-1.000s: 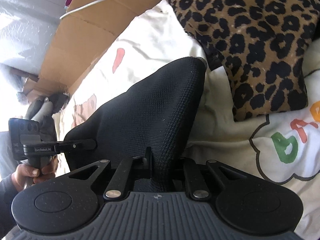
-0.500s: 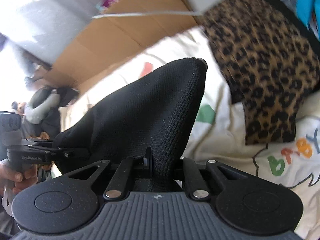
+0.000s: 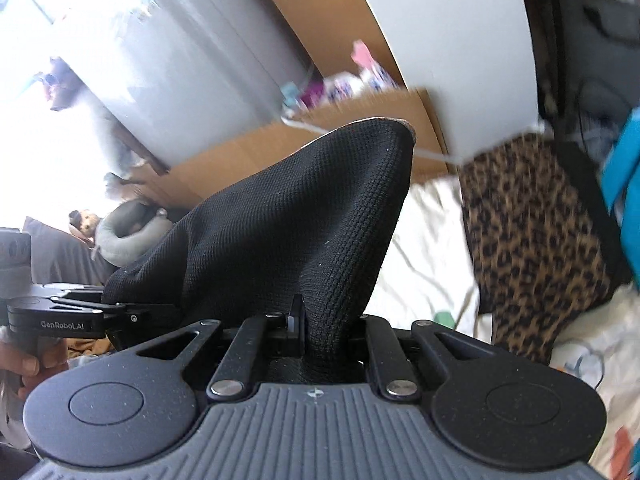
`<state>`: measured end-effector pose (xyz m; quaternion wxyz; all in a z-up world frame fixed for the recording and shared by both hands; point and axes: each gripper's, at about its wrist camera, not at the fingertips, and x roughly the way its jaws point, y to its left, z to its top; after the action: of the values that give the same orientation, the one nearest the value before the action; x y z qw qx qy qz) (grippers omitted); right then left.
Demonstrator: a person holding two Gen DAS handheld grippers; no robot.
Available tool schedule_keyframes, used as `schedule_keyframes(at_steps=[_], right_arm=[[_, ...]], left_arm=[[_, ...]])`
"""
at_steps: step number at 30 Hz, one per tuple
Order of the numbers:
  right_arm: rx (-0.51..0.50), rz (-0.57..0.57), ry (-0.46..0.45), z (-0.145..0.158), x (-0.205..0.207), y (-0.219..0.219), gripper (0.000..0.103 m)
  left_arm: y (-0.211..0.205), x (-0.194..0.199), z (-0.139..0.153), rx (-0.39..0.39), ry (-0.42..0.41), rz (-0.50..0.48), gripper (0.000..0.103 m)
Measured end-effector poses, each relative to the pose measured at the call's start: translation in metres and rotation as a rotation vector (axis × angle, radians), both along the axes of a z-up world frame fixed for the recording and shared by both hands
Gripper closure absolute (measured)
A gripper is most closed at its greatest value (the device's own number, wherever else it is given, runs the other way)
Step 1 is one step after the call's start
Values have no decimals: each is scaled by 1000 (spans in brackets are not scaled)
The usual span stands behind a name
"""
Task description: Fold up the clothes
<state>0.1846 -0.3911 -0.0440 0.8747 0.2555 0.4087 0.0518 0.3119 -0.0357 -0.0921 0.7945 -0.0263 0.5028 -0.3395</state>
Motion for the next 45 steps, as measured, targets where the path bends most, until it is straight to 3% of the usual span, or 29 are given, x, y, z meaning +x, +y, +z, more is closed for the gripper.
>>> schedule_keyframes(at_steps=[8,25,36,45], right_arm=[[-149,30,-57,87,-9,6,94],[-256,-3,-215,228,-70,-21,94],[-291,-75,-231,233,-119,-46,94],[-311,-188,-186,203,-132,-63,94]], left_arm=[[-9,-24,70,-41,-85,50,68],[-44,-67,183,-143,-235,45,68],[-80,-86,195,-165,-255,-25,68],[-99,-94,168,-199,-248,-84,68]])
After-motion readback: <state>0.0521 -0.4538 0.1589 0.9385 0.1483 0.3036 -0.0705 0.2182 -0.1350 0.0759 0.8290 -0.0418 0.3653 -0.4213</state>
